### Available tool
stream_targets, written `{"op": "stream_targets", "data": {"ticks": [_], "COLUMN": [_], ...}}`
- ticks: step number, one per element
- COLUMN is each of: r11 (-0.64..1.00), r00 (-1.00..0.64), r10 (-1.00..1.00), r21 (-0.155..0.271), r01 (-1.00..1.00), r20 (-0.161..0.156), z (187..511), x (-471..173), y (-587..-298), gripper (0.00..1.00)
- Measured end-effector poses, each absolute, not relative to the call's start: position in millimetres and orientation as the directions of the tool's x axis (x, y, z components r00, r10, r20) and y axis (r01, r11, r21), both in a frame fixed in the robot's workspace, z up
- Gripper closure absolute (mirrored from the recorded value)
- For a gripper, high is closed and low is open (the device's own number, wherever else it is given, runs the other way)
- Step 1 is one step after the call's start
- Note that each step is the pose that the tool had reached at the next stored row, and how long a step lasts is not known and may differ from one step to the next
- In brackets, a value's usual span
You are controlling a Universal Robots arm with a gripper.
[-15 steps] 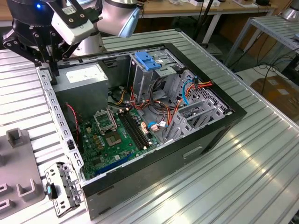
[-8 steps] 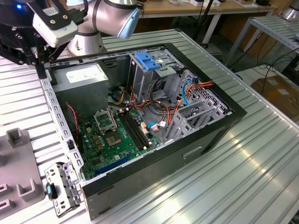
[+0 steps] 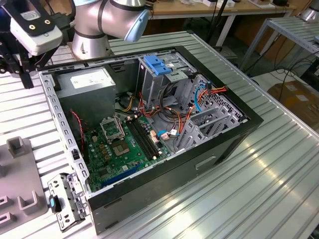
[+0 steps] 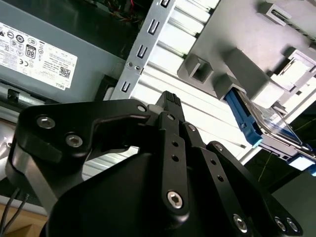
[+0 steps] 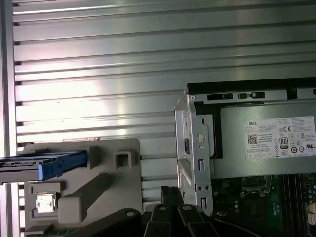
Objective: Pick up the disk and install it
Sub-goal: 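Reach for the disk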
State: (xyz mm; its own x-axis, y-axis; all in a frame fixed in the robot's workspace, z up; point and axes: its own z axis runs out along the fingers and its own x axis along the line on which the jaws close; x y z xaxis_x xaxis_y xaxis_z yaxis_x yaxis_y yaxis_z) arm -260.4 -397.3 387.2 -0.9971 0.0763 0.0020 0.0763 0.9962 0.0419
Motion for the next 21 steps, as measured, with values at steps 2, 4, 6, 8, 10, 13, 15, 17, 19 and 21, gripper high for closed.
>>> {"op": "stream_targets", "data": {"ticks": [2, 4, 6, 8, 10, 13, 15, 17, 19, 21], "r11": [0.996, 0.996, 0.996, 0.996, 0.997, 0.997, 0.997, 0.997, 0.997, 0.997], "r00": [-0.997, -0.997, -0.997, -0.997, -0.997, -0.997, -0.997, -0.997, -0.997, -0.997], "r10": [0.076, 0.076, 0.076, 0.077, 0.077, 0.076, 0.076, 0.076, 0.076, 0.077], "r21": [0.041, 0.04, 0.038, 0.035, 0.031, 0.026, 0.026, 0.026, 0.026, 0.026], "r01": [0.076, 0.077, 0.076, 0.077, 0.077, 0.077, 0.077, 0.077, 0.077, 0.077], "r20": [0.003, 0.003, 0.004, 0.004, 0.003, 0.006, 0.007, 0.007, 0.006, 0.007], "z": [386.7, 386.3, 385.8, 385.4, 384.9, 384.2, 382.9, 382.1, 381.2, 380.5], "x": [-267.4, -273.6, -283.4, -288.2, -291.2, -294.2, -304.2, -313.5, -325.0, -337.4], "y": [-396.8, -396.3, -395.4, -394.5, -393.5, -392.3, -391.4, -390.8, -390.3, -389.9], "gripper": [0.89, 0.89, 0.89, 0.89, 0.89, 0.89, 0.89, 0.89, 0.89, 0.89]}}
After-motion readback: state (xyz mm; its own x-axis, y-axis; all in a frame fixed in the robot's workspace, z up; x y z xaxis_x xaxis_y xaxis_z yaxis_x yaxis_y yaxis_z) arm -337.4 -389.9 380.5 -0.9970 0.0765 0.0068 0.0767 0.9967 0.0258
